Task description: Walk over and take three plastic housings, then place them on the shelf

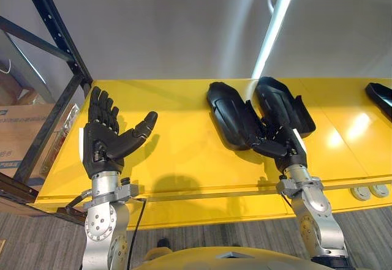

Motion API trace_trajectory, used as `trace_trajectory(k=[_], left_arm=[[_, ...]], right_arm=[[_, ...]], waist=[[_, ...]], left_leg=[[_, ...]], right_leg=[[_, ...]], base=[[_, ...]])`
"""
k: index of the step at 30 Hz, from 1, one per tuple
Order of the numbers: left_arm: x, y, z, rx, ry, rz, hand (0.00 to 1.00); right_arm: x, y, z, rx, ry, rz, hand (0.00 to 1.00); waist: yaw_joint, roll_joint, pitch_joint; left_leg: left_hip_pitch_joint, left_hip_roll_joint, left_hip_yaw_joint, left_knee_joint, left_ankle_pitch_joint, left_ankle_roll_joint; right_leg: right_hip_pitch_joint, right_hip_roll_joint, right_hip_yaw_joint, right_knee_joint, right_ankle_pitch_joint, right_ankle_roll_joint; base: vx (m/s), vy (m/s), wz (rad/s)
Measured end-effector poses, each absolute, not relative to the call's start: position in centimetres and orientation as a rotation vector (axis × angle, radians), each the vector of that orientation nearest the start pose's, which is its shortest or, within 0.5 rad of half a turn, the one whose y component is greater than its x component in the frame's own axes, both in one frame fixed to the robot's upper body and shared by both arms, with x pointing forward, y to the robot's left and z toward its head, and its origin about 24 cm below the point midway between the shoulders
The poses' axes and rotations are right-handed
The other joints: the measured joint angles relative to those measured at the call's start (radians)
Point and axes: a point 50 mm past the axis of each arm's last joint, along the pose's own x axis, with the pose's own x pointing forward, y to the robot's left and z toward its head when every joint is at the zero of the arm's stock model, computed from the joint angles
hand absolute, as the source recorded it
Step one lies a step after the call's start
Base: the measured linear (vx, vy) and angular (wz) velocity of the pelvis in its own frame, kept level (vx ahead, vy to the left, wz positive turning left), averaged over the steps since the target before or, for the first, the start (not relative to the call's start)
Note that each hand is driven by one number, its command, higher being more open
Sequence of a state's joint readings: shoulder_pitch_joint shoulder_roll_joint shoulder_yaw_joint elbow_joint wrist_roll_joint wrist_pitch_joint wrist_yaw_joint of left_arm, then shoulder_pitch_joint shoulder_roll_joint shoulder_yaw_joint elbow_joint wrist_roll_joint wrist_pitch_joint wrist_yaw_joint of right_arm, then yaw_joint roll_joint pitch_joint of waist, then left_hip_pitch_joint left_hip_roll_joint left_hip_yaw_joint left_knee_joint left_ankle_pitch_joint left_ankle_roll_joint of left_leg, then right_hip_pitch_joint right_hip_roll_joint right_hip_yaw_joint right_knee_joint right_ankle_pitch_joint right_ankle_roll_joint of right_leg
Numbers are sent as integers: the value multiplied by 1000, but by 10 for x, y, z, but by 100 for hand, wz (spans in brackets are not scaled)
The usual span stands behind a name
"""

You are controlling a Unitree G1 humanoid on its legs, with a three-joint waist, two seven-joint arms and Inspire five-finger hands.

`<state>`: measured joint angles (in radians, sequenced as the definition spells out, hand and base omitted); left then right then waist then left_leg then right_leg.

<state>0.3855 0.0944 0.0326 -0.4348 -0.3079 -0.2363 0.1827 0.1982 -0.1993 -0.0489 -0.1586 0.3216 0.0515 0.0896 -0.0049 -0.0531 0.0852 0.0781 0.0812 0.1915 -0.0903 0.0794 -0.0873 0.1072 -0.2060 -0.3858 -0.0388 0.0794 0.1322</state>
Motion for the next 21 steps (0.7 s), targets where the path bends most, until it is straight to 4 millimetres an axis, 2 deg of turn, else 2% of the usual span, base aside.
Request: trace_trajectory(k=[6, 21], left_arm=[[172, 199, 86, -202, -291, 286, 100], [173, 197, 83, -204, -279, 273, 100]], right_arm=[[215, -198, 31, 120, 95, 69, 100], [217, -199, 33, 88, 95, 111, 100]], waist=[[-1, 1, 12], [0, 4, 13]], left_leg=[[0, 0, 0, 0, 0, -1], [1, -1, -3, 0, 1, -3]], right_leg=[[0, 0, 0, 0, 1, -1], [1, 0, -5, 2, 0, -2]], base=[[0, 0, 0], [0, 0, 0]])
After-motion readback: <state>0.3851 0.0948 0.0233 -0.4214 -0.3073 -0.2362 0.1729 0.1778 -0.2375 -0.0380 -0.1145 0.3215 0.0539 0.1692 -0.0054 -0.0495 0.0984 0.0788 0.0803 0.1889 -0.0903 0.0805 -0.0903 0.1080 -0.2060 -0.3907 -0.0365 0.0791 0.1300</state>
